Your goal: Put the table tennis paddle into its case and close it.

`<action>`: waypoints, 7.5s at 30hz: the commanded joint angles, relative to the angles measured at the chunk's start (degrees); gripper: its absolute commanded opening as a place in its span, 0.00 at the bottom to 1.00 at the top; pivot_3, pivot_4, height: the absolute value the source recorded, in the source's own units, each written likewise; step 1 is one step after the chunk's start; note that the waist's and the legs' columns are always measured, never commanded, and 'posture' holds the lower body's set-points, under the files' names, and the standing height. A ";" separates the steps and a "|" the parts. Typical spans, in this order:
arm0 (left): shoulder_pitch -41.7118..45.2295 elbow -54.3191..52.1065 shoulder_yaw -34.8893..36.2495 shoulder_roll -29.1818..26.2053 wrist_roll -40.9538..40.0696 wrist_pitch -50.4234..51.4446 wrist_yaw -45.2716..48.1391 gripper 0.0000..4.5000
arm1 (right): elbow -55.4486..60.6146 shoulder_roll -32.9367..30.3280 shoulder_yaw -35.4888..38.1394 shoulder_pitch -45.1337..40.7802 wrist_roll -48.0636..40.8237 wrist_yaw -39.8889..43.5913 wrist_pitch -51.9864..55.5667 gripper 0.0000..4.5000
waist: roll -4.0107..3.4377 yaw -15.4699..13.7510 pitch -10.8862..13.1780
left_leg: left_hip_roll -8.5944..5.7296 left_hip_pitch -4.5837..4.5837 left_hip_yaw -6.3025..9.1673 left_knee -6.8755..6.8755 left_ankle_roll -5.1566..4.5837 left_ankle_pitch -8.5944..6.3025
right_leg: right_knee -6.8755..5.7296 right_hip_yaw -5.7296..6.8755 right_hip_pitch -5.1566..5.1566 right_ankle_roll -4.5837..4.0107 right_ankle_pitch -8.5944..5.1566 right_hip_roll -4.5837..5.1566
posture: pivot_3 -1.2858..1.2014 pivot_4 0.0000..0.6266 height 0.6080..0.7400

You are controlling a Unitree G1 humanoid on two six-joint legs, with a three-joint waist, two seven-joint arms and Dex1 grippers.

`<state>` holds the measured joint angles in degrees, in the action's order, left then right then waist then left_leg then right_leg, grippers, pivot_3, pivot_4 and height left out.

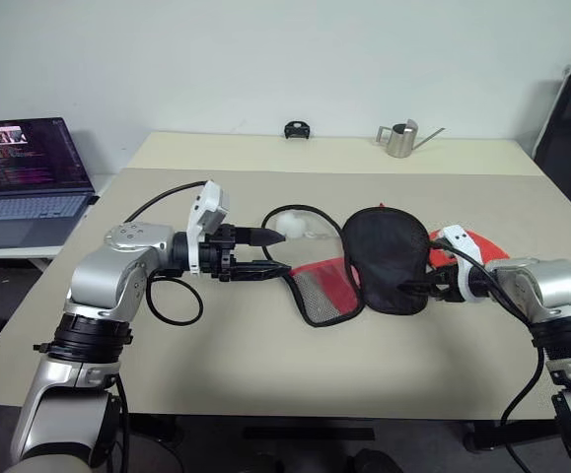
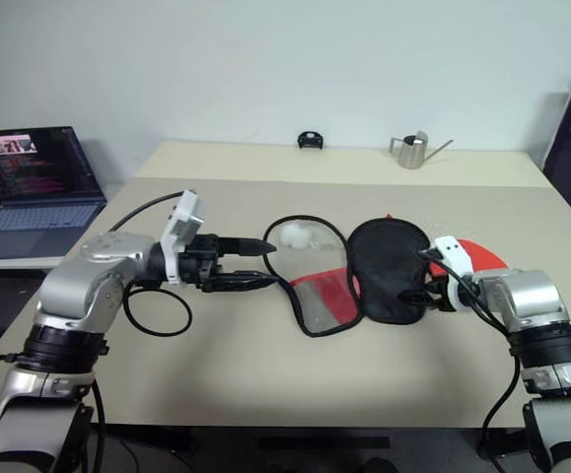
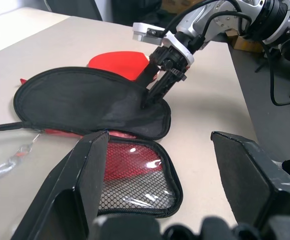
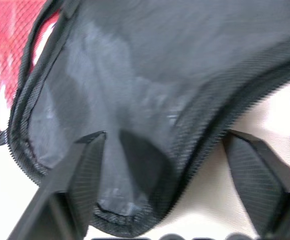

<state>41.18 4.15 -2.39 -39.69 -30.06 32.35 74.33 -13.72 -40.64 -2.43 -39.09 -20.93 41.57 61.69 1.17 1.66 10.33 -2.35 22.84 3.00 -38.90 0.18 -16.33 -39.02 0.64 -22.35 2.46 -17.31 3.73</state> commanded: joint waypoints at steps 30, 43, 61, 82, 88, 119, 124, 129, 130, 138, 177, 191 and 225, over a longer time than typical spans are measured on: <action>2.56 -5.35 -1.27 2.82 -0.97 1.11 -0.17 0.79 | -2.64 -16.28 16.00 17.32 1.54 9.76 -23.96 0.99 | -0.01 0.02 0.00 | 0.00 -0.09 -0.10 -0.03 -0.19 -0.10 | -0.05 -0.04 0.08 0.01 0.00 0.00 | 0.52 0.24 1.00; 3.79 -4.22 -2.02 3.64 -0.45 0.56 0.36 0.79 | -29.20 -14.11 5.41 3.37 12.75 14.21 -37.04 0.99 | -0.02 0.15 0.00 | 0.02 -0.10 -0.16 -0.04 0.00 0.01 | -0.03 -0.06 0.08 0.01 0.00 -0.01 | 0.52 0.24 1.00; 2.78 -4.66 -1.50 2.71 -0.29 0.49 0.06 0.79 | -36.84 -12.98 4.25 2.27 16.25 15.99 -38.31 0.57 | -0.02 0.05 -0.01 | 0.02 -0.13 -0.13 -0.07 0.02 0.02 | -0.02 -0.04 0.17 0.01 0.00 -0.01 | 0.52 0.24 1.00; 1.42 -4.20 -0.70 1.26 0.03 -0.24 -0.60 0.79 | -18.34 -15.90 21.62 11.29 6.25 5.87 -25.00 0.25 | -0.11 -1.06 -0.03 | -0.02 -0.10 -0.14 -0.10 0.01 0.02 | -0.02 -0.06 0.15 0.06 0.04 0.04 | 0.52 0.24 1.00; 1.32 -3.47 -0.54 0.91 0.30 -0.86 -0.80 0.79 | 2.73 -12.81 24.44 12.75 0.62 1.83 -12.94 0.25 | -0.20 0.03 -0.03 | 0.01 -0.10 -0.16 -0.08 0.00 0.01 | -0.06 -0.10 0.12 0.06 0.04 0.01 | 0.52 0.24 1.00; -0.85 -5.58 1.12 0.41 -0.64 -0.51 -3.37 0.79 | 26.47 29.71 19.07 2.48 -2.86 -36.28 11.67 0.25 | -0.23 0.13 -0.02 | -0.01 0.01 -0.10 -0.02 0.00 0.01 | -0.07 -0.10 -0.08 0.06 0.04 -0.02 | 0.52 0.24 1.00; -1.06 -5.72 1.16 0.42 -0.77 -0.50 -3.60 0.79 | 24.51 28.69 17.89 4.23 -0.03 -37.63 8.64 0.25 | -0.24 0.13 -0.02 | -0.04 0.01 -0.11 -0.02 0.00 0.01 | -0.08 -0.11 -0.08 0.06 0.04 -0.03 | 0.52 0.24 1.00; -1.38 -5.98 1.27 0.34 -0.98 -0.42 -3.78 0.79 | 25.08 28.47 17.51 5.57 1.45 -38.48 7.98 0.25 | -0.24 0.17 -0.02 | -0.02 0.00 -0.11 -0.01 0.00 0.01 | -0.09 -0.12 -0.09 0.06 0.04 -0.06 | 0.52 0.24 1.00; -1.43 -6.02 1.26 0.33 -1.04 -0.42 -3.82 0.79 | 25.43 28.52 17.34 5.84 1.71 -38.56 8.08 0.25 | -0.24 0.17 -0.02 | -0.02 0.00 -0.11 -0.01 0.00 0.01 | -0.09 -0.12 -0.09 0.06 0.04 -0.07 | 0.52 0.24 1.00; -1.41 -5.80 0.94 0.70 -1.05 -0.63 -3.98 0.79 | 27.49 30.73 16.03 7.63 2.41 -40.30 9.22 0.25 | -0.24 0.17 -0.02 | -0.01 0.00 -0.10 -0.01 0.00 0.01 | -0.09 -0.12 -0.09 0.06 0.04 -0.09 | 0.52 0.24 1.00; -3.50 -6.48 1.84 0.16 -0.99 -0.63 -4.29 0.79 | 39.99 16.93 19.74 15.50 -7.63 -24.19 10.80 0.77 | -0.26 0.02 -0.03 | 0.01 -0.04 -0.07 -0.01 -0.21 -0.11 | -0.07 -0.12 -0.02 0.06 0.04 -0.22 | 0.52 0.24 1.00; -8.10 -6.81 5.40 -1.56 0.15 -0.55 -10.23 0.79 | 38.67 5.66 20.41 14.10 -13.32 -10.17 1.74 0.00 | -0.25 0.11 -0.03 | 0.05 -0.08 -0.04 -0.01 -0.24 -0.12 | -0.05 -0.12 0.02 0.05 0.04 -0.15 | 0.52 0.24 1.00; -0.15 27.16 -1.14 12.95 24.35 -16.98 -33.31 0.79 | 33.38 -15.89 20.70 12.19 -21.71 15.80 -10.27 0.00 | -0.19 -0.72 0.00 | -0.01 -0.01 -0.05 -0.06 -0.18 -0.09 | -0.01 -0.01 0.04 0.06 0.04 0.03 | 0.52 0.24 1.00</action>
<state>39.62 31.19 -3.36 -26.95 -6.23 16.80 40.73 17.86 -55.11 15.78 -26.80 -41.66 56.28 52.57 0.98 0.94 10.33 -2.37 22.84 2.95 -38.96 0.00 -16.42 -39.02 0.64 -22.31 2.51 -17.27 3.77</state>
